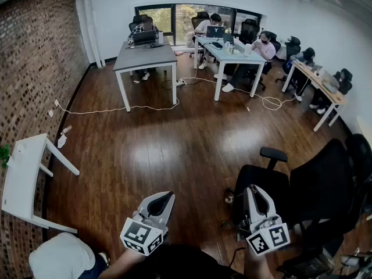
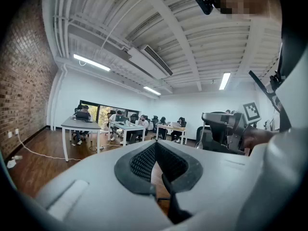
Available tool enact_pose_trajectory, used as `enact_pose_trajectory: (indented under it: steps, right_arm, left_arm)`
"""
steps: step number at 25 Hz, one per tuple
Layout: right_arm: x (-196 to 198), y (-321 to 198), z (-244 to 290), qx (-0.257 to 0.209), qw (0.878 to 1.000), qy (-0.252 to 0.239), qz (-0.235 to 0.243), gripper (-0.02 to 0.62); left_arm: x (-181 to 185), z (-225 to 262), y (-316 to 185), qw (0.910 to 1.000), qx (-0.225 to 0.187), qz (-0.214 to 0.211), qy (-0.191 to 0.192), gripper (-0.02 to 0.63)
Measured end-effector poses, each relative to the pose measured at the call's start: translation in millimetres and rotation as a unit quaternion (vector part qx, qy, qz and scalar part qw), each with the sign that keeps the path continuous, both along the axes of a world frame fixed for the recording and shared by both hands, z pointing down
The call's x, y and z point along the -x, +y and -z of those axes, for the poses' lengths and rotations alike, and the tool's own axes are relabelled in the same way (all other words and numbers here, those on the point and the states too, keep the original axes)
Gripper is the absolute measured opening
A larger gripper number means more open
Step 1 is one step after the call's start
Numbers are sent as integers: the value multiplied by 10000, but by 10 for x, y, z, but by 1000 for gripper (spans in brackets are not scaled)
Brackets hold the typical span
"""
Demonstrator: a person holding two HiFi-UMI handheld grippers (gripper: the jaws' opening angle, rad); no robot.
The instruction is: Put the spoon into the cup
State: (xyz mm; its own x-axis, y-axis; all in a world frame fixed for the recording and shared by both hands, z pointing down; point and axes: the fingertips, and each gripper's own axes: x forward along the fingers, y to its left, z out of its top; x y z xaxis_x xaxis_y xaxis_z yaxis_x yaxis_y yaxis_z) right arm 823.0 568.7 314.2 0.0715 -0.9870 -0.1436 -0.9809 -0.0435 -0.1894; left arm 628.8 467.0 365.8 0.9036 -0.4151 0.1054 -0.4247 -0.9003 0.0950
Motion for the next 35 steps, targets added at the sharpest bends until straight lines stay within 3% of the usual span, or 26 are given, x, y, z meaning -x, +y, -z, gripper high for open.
enact_pose_trajectory:
  steps: [9, 24, 35]
  right_arm:
    - [184, -394, -52, 71, 9994, 114, 331, 49]
    - [1470, -2029, 21, -57, 9980, 22, 635, 49]
    - [1791, -3021, 104, 24, 9905, 142, 1365, 49]
  left_arm:
    - [152, -50, -300, 9998, -26, 195, 46, 0]
    - [1349, -66, -1755, 9995, -65, 289, 99, 0]
    - [1579, -35, -2530, 9969, 70, 767, 185, 0]
